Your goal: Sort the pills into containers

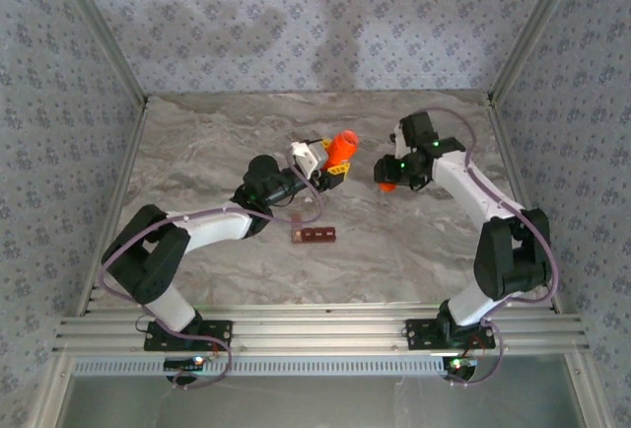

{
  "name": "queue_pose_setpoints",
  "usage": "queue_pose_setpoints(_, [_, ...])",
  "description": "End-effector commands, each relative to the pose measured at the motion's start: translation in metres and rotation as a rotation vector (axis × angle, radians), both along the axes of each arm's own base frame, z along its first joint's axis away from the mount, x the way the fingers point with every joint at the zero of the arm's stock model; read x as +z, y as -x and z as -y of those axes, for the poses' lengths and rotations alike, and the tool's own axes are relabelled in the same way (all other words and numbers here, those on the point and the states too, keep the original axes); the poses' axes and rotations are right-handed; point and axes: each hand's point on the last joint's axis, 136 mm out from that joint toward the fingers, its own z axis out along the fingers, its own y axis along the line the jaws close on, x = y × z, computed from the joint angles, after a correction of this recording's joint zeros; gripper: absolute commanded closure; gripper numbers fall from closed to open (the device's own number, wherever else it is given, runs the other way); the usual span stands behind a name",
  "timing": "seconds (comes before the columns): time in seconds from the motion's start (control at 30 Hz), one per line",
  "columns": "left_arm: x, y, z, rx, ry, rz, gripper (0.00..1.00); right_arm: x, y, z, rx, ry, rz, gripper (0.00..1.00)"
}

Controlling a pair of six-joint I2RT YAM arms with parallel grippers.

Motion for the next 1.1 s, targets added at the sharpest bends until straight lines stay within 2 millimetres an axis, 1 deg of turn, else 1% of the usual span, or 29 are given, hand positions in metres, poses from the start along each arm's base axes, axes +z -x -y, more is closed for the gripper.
queue_pose_setpoints(0.0, [0.004,0.007,0.000,-0.044,0.015,0.066,1.00,0.036,0.006,-0.001,-0.018,-0.098,-0.020,0.52])
queue_pose_setpoints(0.1, [-0.001,0.011,0.002,-0.075,0.008,0.066,1.00,0.064,-0.001,-0.001,-0.030,-0.164,0.009,0.52])
queue_pose_setpoints(0.27, [-0.010,0.015,0.002,-0.116,-0.016,0.050,1.00,0.097,-0.007,-0.001,-0.032,-0.239,0.052,0.52])
queue_pose_setpoints(0.4, [-0.025,0.015,0.006,-0.149,-0.044,0.013,1.00,0.114,-0.004,-0.004,-0.012,-0.282,0.065,0.52])
queue_pose_setpoints(0.5, [-0.038,0.011,0.011,-0.171,-0.051,-0.020,1.00,0.124,-0.001,-0.006,0.016,-0.297,0.067,0.51])
queue_pose_setpoints(0.6, [-0.045,0.006,0.016,-0.183,-0.035,-0.043,1.00,0.132,0.004,-0.009,0.045,-0.302,0.070,0.51])
queue_pose_setpoints(0.67, [-0.049,0.003,0.017,-0.191,-0.020,-0.058,1.00,0.136,0.007,-0.011,0.061,-0.309,0.067,0.51])
queue_pose_setpoints(0.77, [-0.055,0.002,0.019,-0.206,-0.016,-0.076,1.00,0.135,0.011,-0.017,0.087,-0.316,0.050,0.51])
queue_pose_setpoints(0.87, [-0.058,0.003,0.020,-0.209,-0.022,-0.082,1.00,0.130,0.013,-0.026,0.122,-0.315,0.031,0.51])
queue_pose_setpoints(1.07, [-0.060,0.002,0.022,-0.219,-0.022,-0.090,1.00,0.123,0.017,-0.049,0.195,-0.308,0.000,0.51])
